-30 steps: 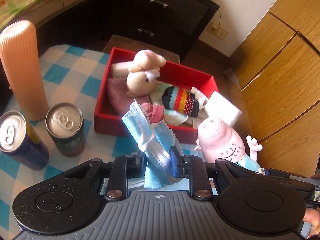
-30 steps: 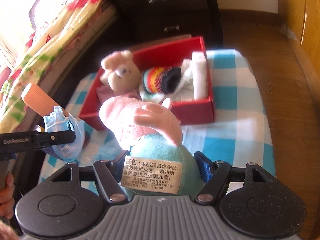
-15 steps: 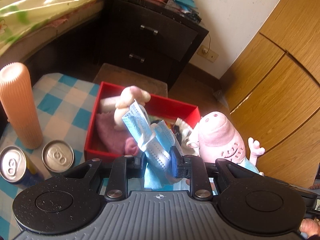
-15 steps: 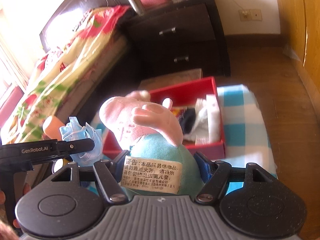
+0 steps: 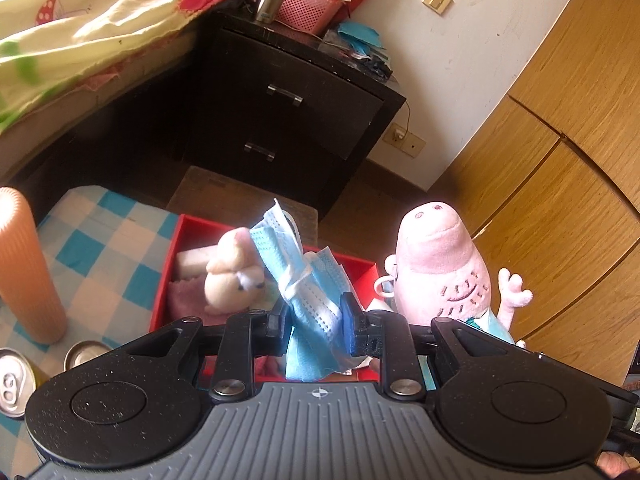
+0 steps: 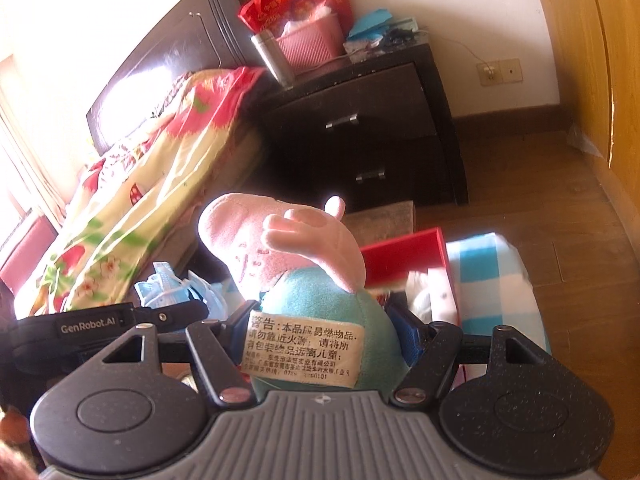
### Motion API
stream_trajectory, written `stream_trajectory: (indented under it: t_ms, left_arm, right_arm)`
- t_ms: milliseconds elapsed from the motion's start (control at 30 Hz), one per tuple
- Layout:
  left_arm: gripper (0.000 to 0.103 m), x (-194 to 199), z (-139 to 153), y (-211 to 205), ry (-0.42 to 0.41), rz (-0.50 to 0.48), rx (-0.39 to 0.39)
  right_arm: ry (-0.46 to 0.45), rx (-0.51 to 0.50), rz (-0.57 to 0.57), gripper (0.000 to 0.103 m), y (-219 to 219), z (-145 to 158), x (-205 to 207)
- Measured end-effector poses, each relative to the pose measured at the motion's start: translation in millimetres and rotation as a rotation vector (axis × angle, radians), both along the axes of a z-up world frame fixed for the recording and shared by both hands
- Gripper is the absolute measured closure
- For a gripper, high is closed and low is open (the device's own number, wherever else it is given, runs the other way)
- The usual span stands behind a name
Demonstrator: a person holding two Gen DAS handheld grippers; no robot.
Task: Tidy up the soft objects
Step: 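Carry the masks in the left tool and pig plush in the right tool over the box, then open the left tool over the box while the right tool releases the pig plush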
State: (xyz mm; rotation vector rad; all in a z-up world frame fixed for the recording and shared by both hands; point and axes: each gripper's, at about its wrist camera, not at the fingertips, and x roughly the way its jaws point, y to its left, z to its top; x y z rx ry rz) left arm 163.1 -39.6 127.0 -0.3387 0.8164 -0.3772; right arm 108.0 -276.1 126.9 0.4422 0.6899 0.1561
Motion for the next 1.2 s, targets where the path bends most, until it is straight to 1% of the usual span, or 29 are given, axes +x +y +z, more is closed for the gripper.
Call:
stream_trajectory:
  t_ms: [233, 367, 800, 933, 1033, 1100, 1200]
  left_arm:
    - [0.079, 17, 0, -7, -0.019, 0.009, 0.000]
    - [0.078, 27, -4, -11, -0.016, 0.015, 0.006]
    - [0.078, 58, -27, -25, 0.009, 0.025, 0.063]
    - [0.076, 65, -36, -31, 0.016, 0.025, 0.097]
    - [0.075, 69, -45, -35, 0.024, 0.024, 0.131]
    - [0.071, 71, -50, -36, 0.034, 0.024, 0.151]
    - [0.069, 72, -54, -34, 0.049, 0.028, 0.168]
  right_arm:
    - [-0.001, 0.013, -0.034, 0.055, -6, -1, 19]
    - [-0.018, 0.000, -0.040, 0.055, -6, 0, 30]
    - [-0.016, -0.001, -0.069, 0.055, -9, -15, 66]
    - [-0.014, -0.058, -0.083, 0.055, -3, -25, 73]
    - [0.012, -0.098, -0.084, 0.054, 0, -40, 82]
    - [0.040, -0.099, -0.091, 0.053, -1, -55, 88]
    - [0.059, -0.095, -0.108, 0.050, -4, -67, 94]
